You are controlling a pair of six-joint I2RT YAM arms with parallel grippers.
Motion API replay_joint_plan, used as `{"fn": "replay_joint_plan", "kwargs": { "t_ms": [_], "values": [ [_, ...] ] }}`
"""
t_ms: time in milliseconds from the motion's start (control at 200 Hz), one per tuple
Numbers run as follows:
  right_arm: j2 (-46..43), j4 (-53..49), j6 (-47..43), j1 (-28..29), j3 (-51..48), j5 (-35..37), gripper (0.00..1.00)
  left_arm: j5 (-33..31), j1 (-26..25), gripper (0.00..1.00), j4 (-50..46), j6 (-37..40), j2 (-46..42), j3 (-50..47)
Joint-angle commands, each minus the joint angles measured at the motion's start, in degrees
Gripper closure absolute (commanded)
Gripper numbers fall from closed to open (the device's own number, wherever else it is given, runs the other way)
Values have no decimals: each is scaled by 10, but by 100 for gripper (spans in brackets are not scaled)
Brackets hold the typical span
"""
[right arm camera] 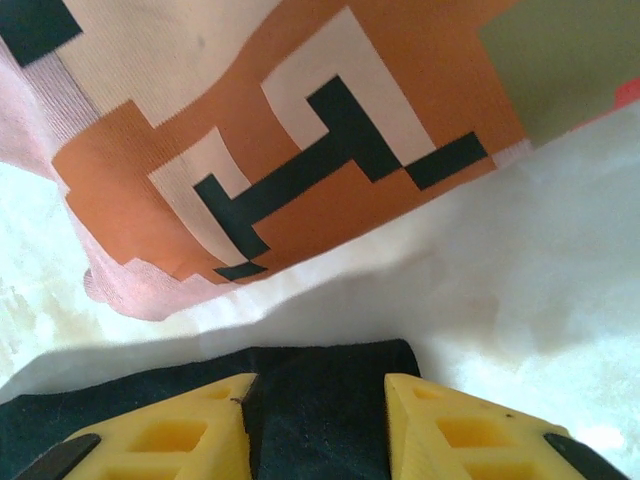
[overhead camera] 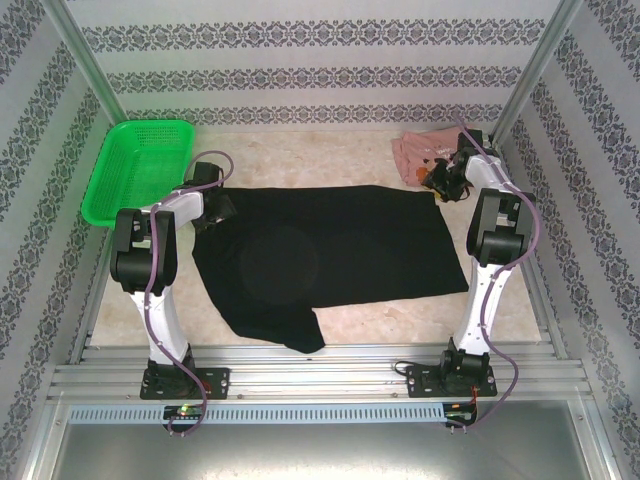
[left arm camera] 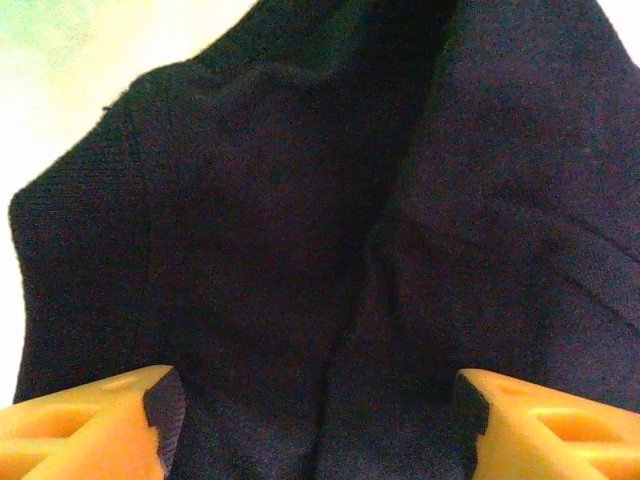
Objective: Fold and stack the t-shirts
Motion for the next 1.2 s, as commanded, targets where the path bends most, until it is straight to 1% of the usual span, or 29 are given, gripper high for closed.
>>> {"fn": "replay_joint_plan", "kwargs": {
  "t_ms": [0, 70, 150, 185, 365, 500, 635, 829, 989, 1129, 1194],
  "values": [
    [1, -35, -15, 1, 9, -3, 62, 21, 9, 28, 1, 9, 15, -6],
    [2, -36, -15, 0, 5, -8, 62, 21, 9, 28, 1, 10, 16, -7],
    [5, -33, -15, 1, 5, -12, 65, 20, 9, 28, 1, 10, 15, -7],
    [8, -31, -15, 1, 5, -11, 68, 20, 9, 28, 2, 10, 15, -8],
    [35, -29, -4, 0, 43, 0, 100, 20, 9, 28, 0, 13, 18, -4],
    [42, -19, 4, 0, 69, 19, 100, 15, 10, 28, -8, 17, 19, 3],
    [42, -9, -9, 3, 85, 40, 100, 11, 10, 28, -14, 25, 20, 9],
    [19, 24, -28, 3, 65, 74, 100, 9, 12, 28, -18, 30, 20, 8],
    [45, 3, -55, 2, 94, 85, 100, 6, 15, 28, -19, 32, 23, 8],
    [44, 41, -78, 9, 90, 88, 100, 13, 17, 28, -18, 36, 29, 19],
    [52, 38, -83, 10, 105, 97, 100, 18, 17, 28, -22, 43, 34, 33]
  ]
}}
